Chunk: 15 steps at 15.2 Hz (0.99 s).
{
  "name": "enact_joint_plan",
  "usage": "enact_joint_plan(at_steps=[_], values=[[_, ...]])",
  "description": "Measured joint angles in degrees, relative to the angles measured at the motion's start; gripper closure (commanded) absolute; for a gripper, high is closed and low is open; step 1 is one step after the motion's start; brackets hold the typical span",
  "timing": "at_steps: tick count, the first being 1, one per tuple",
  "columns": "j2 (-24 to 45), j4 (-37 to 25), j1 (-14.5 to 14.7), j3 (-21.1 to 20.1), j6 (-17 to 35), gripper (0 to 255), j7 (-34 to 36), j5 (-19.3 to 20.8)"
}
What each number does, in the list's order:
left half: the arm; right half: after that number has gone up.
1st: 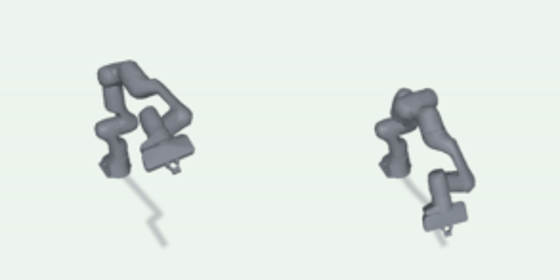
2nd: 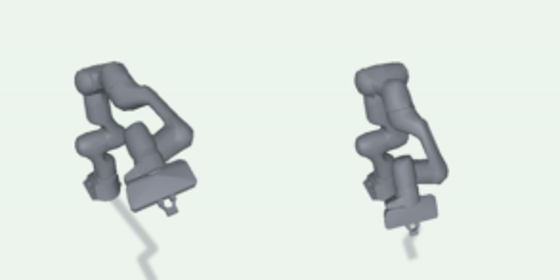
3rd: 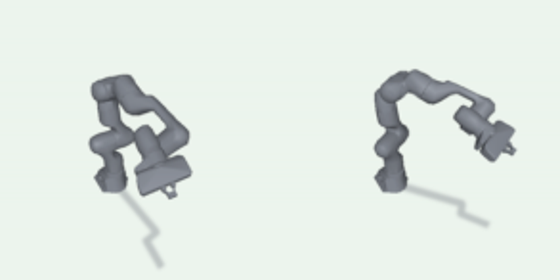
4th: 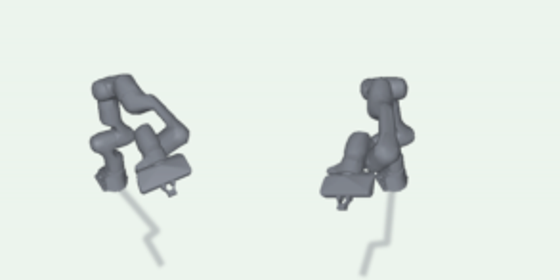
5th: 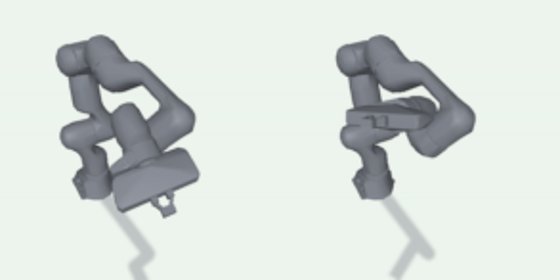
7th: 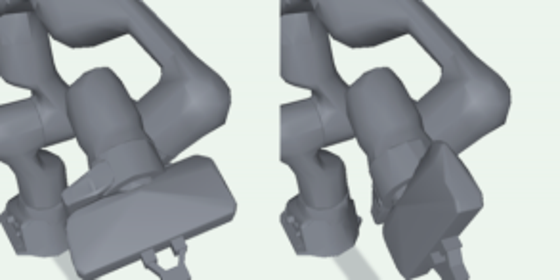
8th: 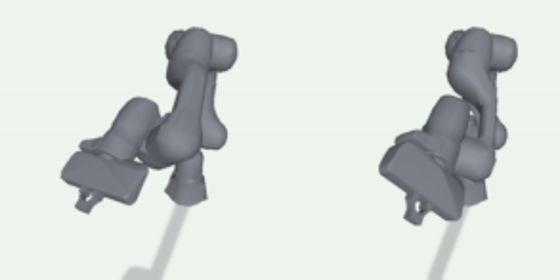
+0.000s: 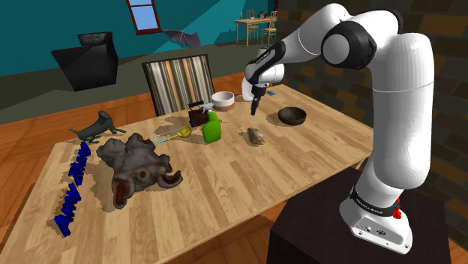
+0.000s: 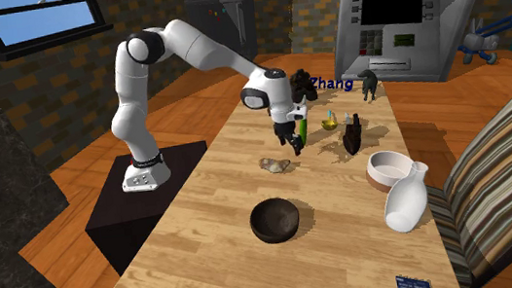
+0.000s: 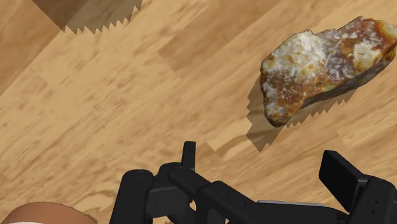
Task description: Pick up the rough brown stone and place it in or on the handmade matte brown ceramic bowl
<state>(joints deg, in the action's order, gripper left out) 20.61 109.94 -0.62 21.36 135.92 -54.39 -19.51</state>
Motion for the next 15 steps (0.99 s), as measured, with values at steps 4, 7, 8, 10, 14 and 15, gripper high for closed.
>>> enact_joint_plan(at_steps=[4, 7, 8, 10, 14, 15], values=[[1.07, -0.16, -0.22, -0.33, 0.83, 0, -0.42, -0.64], [1.11, -0.14, -0.22, -0.35, 0.89, 0, -0.44, -0.68], [1.11, -0.15, -0.23, -0.35, 0.9, 0, -0.44, -0.68], [1.11, -0.15, -0.23, -0.35, 0.9, 255, -0.44, -0.68], [1.11, -0.15, -0.23, -0.35, 0.89, 255, -0.44, -0.68], [1.11, -0.15, -0.23, -0.35, 0.89, 255, -0.44, -0.68]])
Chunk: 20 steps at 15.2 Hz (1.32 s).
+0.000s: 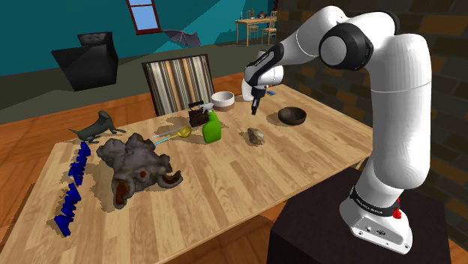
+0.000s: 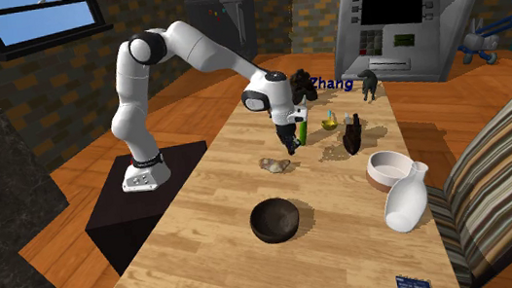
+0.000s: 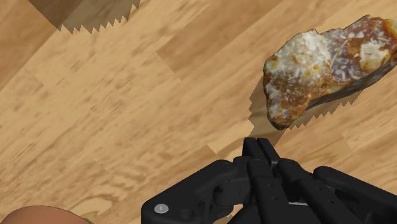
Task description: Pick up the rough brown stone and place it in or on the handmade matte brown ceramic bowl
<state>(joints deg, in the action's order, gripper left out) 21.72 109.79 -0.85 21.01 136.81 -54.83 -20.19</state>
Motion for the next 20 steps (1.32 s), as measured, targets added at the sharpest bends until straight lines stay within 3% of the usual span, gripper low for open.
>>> enact_joint_plan(at_steps=[3, 4, 5, 7, 12, 15, 20], values=[[0.0, 0.0, 0.0, 0.0, 0.0, 255, 0.0, 0.0], [0.0, 0.0, 0.0, 0.0, 0.0, 0, 0.0, 0.0], [0.0, 0.0, 0.0, 0.0, 0.0, 0, 0.0, 0.0], [0.79, 0.17, -2.6, -1.14, -1.75, 0, 0.61, -5.41], [3.62, 4.17, -11.33, -5.61, -5.95, 0, 2.75, -27.71], [4.98, 4.48, -12.29, -6.76, -5.78, 0, 2.71, -31.91], [7.7, 3.86, -12.09, -8.18, -3.86, 0, 1.71, -34.49]])
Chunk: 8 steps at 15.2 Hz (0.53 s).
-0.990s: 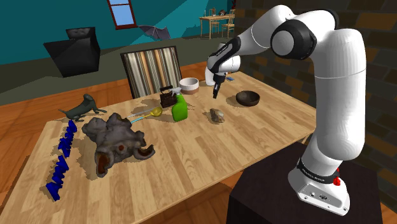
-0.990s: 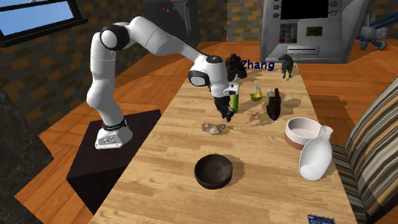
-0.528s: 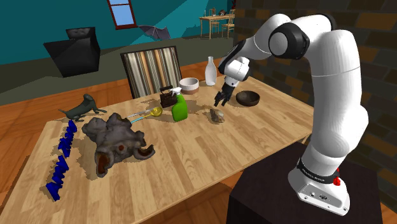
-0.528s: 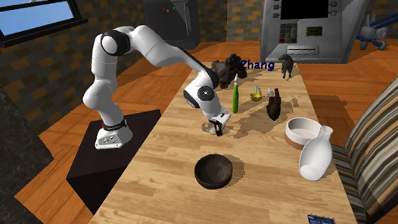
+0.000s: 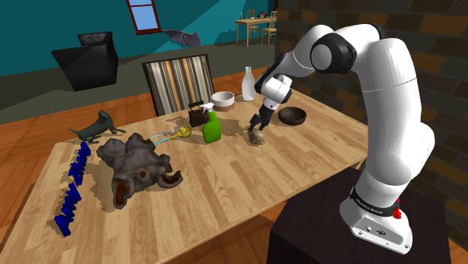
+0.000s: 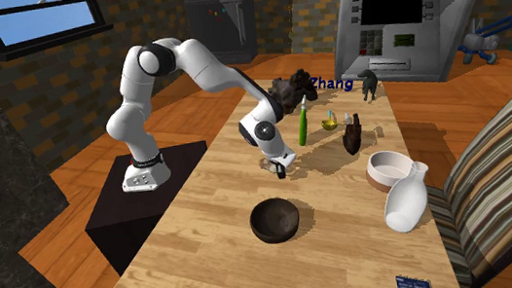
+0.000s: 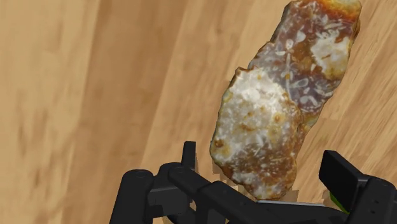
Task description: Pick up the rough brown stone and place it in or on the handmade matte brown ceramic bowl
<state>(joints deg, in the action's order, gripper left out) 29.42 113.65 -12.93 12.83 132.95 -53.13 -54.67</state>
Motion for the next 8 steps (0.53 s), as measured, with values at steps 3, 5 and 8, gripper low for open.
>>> enact_joint_plan(at_steps=[3, 5, 8], values=[[0.29, -0.11, 0.07, -0.17, 0.24, 0, -0.07, -0.25], [0.33, -0.13, 0.07, -0.18, 0.27, 0, -0.07, -0.28], [0.3, -0.17, 0.07, -0.18, 0.28, 255, -0.07, -0.3]])
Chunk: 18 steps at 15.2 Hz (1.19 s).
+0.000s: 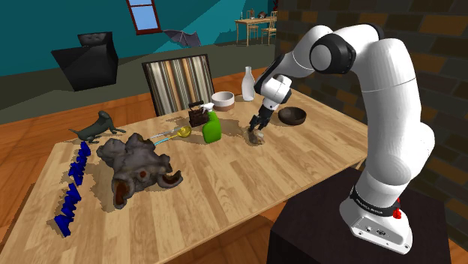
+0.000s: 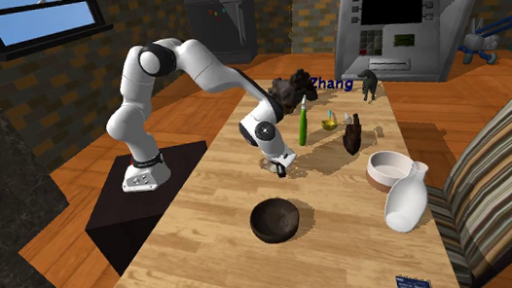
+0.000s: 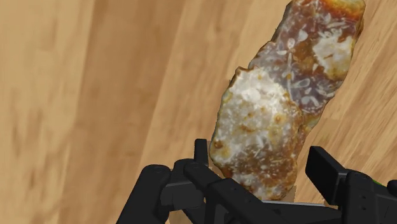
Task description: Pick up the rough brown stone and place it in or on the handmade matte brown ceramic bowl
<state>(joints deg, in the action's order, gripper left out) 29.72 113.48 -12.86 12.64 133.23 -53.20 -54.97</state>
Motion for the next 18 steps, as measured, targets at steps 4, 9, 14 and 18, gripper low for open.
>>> enact_joint_plan(at_steps=[4, 9, 14, 18], values=[[0.01, 0.0, 0.0, 0.0, 0.01, 255, -0.01, -0.01], [0.0, 0.01, 0.0, 0.0, 0.01, 255, 0.0, -0.01], [-2.18, 0.22, 0.48, 0.77, -1.35, 255, 2.05, 1.79], [-4.67, 0.8, 0.95, 1.51, -2.61, 255, 3.91, 3.49]])
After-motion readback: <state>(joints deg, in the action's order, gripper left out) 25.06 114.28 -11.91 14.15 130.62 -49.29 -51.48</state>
